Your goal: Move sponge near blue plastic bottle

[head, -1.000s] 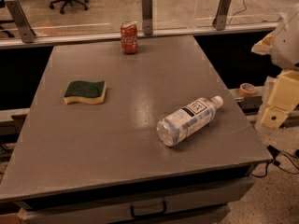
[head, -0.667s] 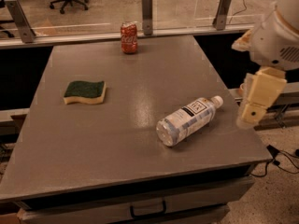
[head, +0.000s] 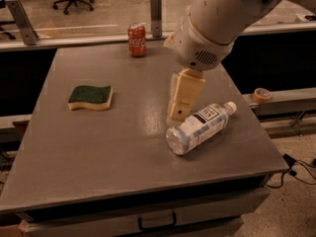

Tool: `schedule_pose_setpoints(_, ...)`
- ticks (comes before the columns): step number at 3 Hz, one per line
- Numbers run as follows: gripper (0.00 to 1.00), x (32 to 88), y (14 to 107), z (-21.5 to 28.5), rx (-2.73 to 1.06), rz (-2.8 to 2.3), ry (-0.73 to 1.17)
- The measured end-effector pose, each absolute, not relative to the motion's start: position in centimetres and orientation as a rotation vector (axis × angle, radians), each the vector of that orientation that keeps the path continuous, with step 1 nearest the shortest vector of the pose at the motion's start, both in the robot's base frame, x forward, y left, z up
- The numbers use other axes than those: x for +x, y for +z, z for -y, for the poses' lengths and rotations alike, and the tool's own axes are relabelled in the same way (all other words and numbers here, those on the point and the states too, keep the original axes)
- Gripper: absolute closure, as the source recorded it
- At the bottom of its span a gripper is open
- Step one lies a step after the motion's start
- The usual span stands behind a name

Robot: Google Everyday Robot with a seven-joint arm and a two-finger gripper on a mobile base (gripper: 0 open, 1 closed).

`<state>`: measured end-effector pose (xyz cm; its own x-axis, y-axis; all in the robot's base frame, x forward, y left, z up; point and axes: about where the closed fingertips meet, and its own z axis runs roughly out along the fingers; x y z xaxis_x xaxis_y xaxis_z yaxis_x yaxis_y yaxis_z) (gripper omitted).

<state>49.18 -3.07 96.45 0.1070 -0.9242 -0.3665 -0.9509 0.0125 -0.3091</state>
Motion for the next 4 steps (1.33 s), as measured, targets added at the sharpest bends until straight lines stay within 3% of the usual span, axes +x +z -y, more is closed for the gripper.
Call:
schedule_pose_setpoints(2,0.0,50.8,95.5,1.1,-1.892,-1.791,0.121)
schedule_pose_setpoints(4,0.0,56.0,90.3,-6.4,-1.757,-1.774,0.321)
